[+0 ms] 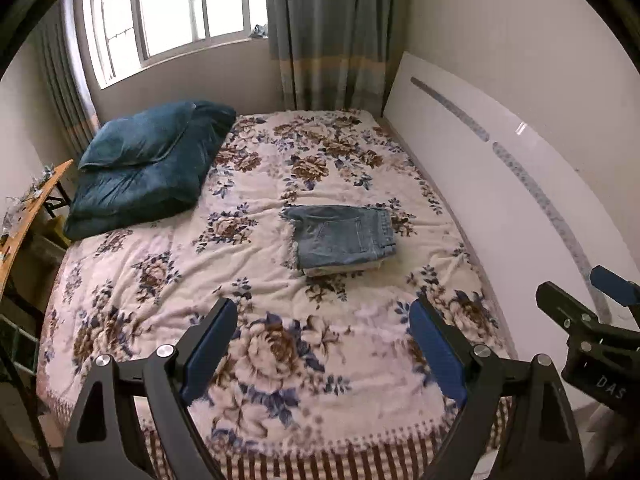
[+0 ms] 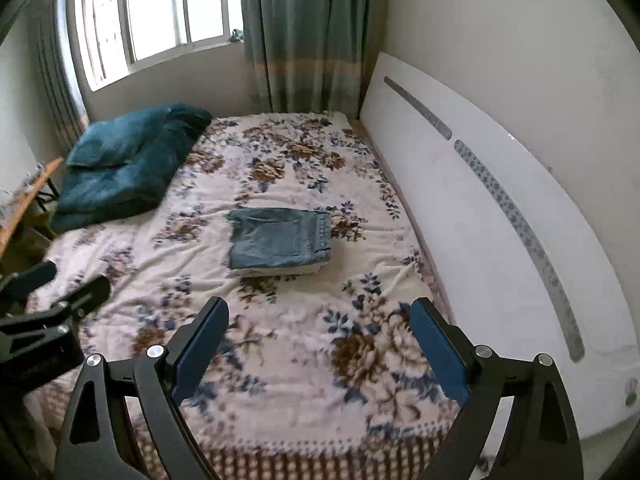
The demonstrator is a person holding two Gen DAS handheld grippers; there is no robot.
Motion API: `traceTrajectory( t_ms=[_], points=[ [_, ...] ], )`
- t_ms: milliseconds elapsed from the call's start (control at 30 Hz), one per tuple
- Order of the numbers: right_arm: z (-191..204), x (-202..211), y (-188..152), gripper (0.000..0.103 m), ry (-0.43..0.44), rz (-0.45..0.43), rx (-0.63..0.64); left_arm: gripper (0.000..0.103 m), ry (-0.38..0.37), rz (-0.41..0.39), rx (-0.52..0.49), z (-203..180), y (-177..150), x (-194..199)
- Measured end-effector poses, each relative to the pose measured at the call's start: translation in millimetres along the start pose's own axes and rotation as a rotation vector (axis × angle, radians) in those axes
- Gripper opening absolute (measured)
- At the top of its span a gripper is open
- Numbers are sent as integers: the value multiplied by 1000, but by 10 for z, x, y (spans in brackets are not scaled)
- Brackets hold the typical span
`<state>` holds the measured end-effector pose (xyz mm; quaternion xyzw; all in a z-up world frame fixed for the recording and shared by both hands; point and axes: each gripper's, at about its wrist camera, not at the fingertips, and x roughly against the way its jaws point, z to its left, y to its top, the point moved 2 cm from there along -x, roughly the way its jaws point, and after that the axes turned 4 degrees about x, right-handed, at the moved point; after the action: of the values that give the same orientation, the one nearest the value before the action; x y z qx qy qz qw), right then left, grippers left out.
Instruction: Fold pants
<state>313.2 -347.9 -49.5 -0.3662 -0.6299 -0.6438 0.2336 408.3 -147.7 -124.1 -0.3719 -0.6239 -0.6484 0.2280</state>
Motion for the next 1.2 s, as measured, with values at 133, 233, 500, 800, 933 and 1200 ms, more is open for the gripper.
traceTrajectory(
  t_ms=[133, 233, 500, 800, 933, 1200],
  points=[
    [-48, 671, -171, 94, 5, -39, -13, 88, 21, -34, 22, 24, -101, 523],
    [-90, 1085, -279, 94, 23, -53, -12, 88, 35, -63, 38, 22, -170, 809],
    [-177, 1905, -453, 94, 91, -78, 22, 88, 79, -65, 88, -47, -423, 1424],
    [-169, 2318, -376, 94, 102, -4, 89, 88, 146, 4, 83, -118, -419, 1784],
    [-218, 2408, -258, 94, 99, -11, 96, 88, 179, 9, 93, -140, -414, 1850],
    [-332, 2447, -143, 94, 121, 8, 83, 88, 193, 7, 90, -193, -440, 1941]
  ],
)
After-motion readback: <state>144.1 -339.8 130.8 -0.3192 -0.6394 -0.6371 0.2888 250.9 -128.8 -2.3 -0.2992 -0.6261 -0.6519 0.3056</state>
